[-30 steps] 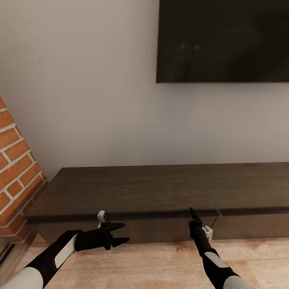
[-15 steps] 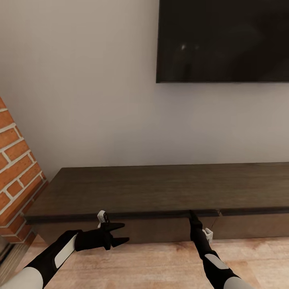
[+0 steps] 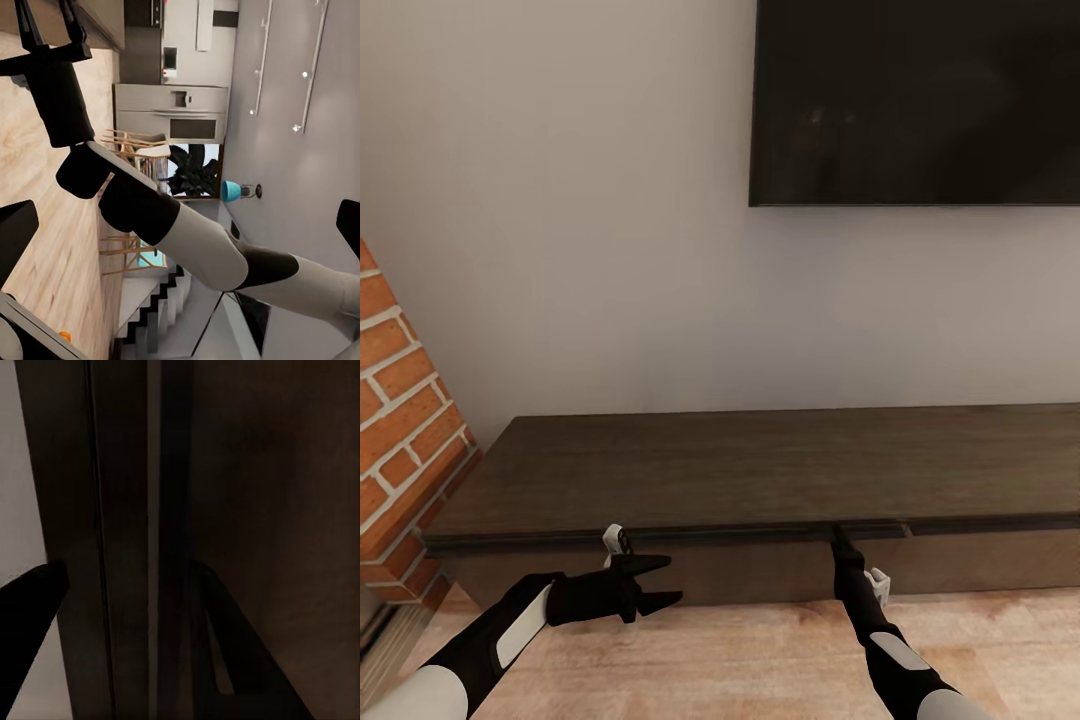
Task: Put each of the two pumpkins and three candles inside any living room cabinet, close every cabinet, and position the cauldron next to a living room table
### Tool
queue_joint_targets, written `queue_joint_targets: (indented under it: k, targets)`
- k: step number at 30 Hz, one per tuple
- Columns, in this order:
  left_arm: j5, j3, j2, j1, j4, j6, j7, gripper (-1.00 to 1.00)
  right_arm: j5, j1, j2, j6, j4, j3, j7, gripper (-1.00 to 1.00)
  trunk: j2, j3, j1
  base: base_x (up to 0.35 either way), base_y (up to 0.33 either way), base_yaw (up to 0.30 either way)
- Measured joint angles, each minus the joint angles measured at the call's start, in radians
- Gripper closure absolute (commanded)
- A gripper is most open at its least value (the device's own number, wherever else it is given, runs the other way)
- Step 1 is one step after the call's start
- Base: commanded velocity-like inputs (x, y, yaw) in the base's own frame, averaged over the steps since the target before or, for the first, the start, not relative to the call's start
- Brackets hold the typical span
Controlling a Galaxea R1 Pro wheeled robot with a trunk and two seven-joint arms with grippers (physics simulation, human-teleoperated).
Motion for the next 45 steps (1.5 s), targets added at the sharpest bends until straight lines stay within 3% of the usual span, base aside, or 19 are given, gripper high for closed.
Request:
queue_joint_targets:
  k: [36, 45]
  targets:
    - [0.000, 0.000, 0.000, 0.000, 0.000, 0.000, 0.000, -1.00, 0.001, 0.000, 0.000, 0.000, -0.008, -0.001, -0.003, 1.00, 0.000, 0.000, 0.000, -0.008, 0.000, 0.000]
    - [-0.001, 0.000, 0.000, 0.000, 0.000, 0.000, 0.001, -1.00, 0.000, 0.000, 0.000, 0.000, -0.009, -0.003, -0.004, 1.00, 0.000, 0.000, 0.000, -0.145, 0.000, 0.000]
